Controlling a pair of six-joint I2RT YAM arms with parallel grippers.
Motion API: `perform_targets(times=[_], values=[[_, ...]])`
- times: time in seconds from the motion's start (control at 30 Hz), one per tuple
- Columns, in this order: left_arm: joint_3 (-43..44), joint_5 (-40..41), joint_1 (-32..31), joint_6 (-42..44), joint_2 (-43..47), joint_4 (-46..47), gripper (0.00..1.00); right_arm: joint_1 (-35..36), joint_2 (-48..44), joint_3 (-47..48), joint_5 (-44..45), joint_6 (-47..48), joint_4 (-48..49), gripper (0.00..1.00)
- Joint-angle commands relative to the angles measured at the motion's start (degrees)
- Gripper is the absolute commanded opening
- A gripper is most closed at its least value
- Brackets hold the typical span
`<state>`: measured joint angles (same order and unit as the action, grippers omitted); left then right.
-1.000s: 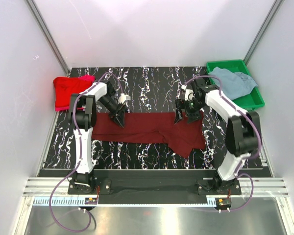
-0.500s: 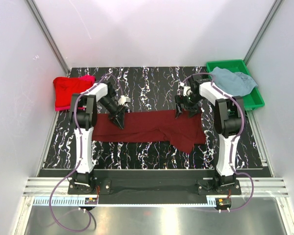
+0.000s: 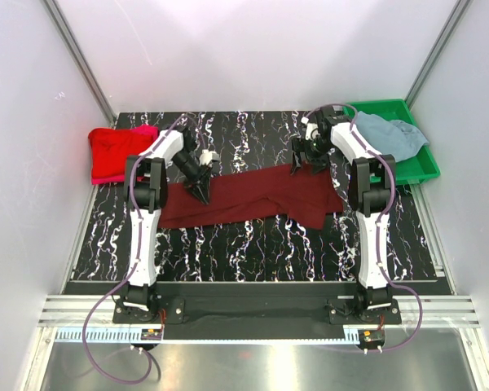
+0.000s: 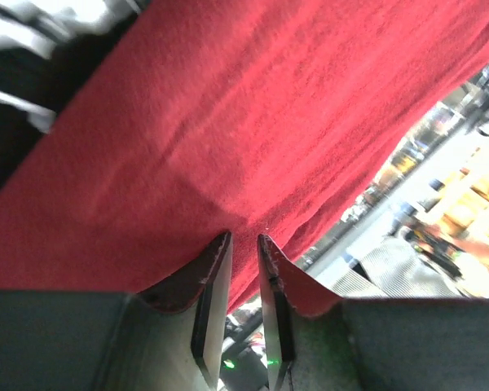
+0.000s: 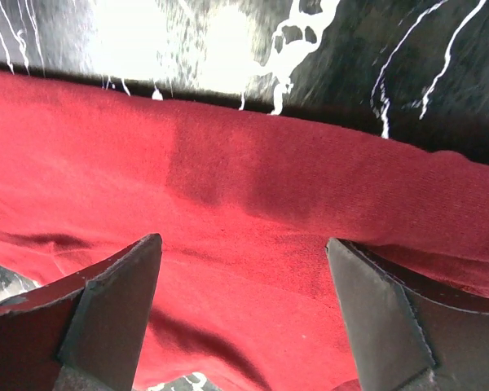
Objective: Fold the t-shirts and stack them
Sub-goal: Fold the tshirt
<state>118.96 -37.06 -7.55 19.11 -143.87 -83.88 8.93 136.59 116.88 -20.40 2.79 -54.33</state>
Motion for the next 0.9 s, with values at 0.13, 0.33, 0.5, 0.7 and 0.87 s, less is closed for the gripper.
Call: perform_targets(times=[0.13,0.33,0.5,0.7,0.87], values=[[11.81,12.79,0.61,-1.62,-3.08,-0.06,0.28,-1.02,4.2,1.77,6.95,3.01,3.52,0.92],[16.83,15.44,0.78,-2.85,-4.05,2.05,0.28,-1.02,5.87,4.76,8.36,3.72,4.49,0.92],[16.66,14.03,0.61,-2.33,2.6,2.84,0.26,-0.67,0.81,6.34,11.26,4.94,5.19,0.92],[12.18,11.94,0.43,-1.98,11.41,3.11,0.26,2.75,-11.07,1.35,13.81,10.02,5.37,0.92],[6.21,6.22,0.34,-1.01,10.81,1.96,0.25,10.39,-20.99,-8.93,15.31,16.8,7.3,0.88]])
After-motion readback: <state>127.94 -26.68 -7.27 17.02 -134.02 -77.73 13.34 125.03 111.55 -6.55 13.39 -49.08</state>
